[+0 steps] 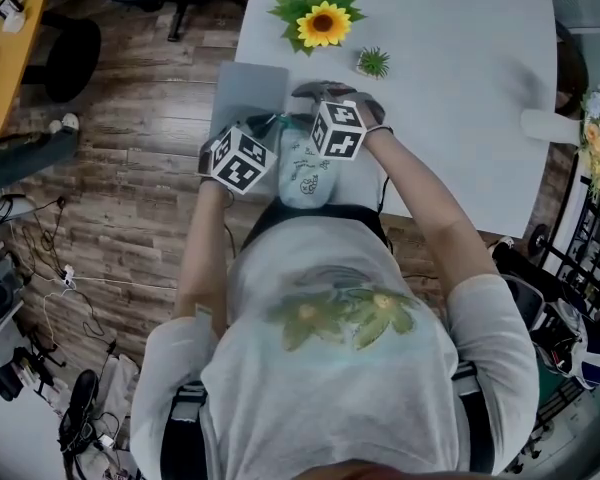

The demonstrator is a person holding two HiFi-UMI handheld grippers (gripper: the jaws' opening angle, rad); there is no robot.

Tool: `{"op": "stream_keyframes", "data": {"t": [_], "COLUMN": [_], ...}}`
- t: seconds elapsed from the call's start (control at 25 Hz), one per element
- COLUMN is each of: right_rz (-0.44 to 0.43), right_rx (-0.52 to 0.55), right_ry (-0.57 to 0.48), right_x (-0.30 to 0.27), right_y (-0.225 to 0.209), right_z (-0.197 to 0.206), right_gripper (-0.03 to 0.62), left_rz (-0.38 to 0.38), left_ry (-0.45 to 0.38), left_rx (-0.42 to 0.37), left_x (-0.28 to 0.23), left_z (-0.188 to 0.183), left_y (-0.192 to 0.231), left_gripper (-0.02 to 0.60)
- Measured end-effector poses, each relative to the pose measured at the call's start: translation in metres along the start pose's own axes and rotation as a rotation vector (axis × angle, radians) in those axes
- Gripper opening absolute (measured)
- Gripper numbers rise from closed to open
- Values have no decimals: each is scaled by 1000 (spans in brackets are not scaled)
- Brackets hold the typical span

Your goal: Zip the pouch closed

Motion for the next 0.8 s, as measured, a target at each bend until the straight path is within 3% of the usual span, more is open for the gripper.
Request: {"op": "stream_keyframes", "data": {"t": [0.28, 0.64, 0.8], "right_rz": [-45, -100, -106], "right_rx": [258, 456, 449], "right_ry": [28, 63, 72], "right_x": [-5, -14, -19], "right_y": [12, 25, 27], "right_z": [-5, -15, -13], "right_gripper": [153, 104, 78], "left_rz": [27, 52, 53], "left_ry": [-11, -23, -19], "left_rx": [-36, -81, -77], "left_x": [-2, -3, -4], "left_z": [-3, -4, -2], "left_y": [1, 2, 2], "left_gripper": [28, 28, 28]}}
Point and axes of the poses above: the fingertips, and each gripper's own axes: x backward along the fingers, y to its left, z out of its underside, the point moved 5 cm from there along x, backward along the fingers, and after that the axes turned 3 degrees about x, right-handed, at the moved point
